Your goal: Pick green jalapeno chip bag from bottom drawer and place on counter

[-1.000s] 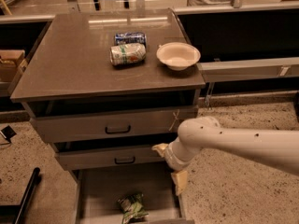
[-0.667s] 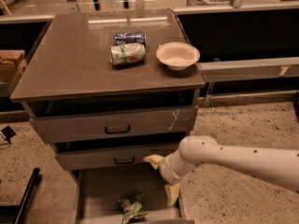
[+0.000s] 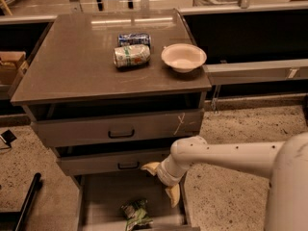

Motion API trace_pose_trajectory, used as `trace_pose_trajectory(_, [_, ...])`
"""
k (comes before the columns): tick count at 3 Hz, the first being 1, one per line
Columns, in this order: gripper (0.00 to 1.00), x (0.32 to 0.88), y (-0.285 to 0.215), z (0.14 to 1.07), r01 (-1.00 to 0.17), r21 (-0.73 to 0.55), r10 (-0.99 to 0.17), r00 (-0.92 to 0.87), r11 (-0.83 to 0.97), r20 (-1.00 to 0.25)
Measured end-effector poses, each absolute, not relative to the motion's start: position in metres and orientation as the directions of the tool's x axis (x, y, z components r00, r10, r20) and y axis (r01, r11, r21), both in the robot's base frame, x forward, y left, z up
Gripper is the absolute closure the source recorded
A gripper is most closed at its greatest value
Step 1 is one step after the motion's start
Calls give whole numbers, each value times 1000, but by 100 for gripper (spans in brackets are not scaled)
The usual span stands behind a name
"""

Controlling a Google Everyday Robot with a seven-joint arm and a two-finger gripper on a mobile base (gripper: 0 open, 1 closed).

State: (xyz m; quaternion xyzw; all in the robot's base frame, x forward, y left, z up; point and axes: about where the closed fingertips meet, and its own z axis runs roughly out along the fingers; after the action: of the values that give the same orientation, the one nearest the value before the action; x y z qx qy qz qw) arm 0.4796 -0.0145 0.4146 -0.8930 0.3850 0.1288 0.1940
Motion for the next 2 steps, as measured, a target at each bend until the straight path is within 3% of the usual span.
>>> trace_pose_trajectory(1, [0,486,29,381,-470,-246,-411,875,-848,-254])
trace_pose_trajectory(2, [0,485,27,381,-484,-244,-424,868,-841,-260])
